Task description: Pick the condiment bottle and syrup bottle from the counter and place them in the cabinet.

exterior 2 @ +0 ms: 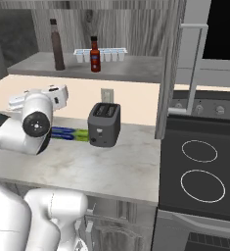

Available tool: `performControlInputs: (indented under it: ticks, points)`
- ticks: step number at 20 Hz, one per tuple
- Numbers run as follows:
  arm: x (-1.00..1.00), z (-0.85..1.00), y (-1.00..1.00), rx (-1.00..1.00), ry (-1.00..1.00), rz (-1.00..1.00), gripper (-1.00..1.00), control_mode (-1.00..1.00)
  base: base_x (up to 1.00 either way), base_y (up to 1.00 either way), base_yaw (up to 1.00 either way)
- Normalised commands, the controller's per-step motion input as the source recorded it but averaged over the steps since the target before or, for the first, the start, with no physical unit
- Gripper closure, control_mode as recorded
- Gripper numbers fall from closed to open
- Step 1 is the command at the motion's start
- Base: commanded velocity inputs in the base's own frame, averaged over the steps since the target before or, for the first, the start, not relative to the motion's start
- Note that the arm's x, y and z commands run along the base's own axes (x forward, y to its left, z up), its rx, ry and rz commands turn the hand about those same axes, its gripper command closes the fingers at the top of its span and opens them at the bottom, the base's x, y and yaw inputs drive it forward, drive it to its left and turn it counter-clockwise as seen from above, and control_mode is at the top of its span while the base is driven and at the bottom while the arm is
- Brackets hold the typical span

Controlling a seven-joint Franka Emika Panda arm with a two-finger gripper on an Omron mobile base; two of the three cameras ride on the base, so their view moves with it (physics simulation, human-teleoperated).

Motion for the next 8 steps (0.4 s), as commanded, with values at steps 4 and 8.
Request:
performControlInputs:
  ticks: [4,8]
  points:
    - [-0.02,-0.75,-0.03,-0.03,0.23,-0.02,-1.00,-1.00,0.00,0.00,0.00]
    - [0.00,-0.77,0.00,-0.03,0.29,-0.06,-1.00,-1.00,0.00,0.00,0.00]
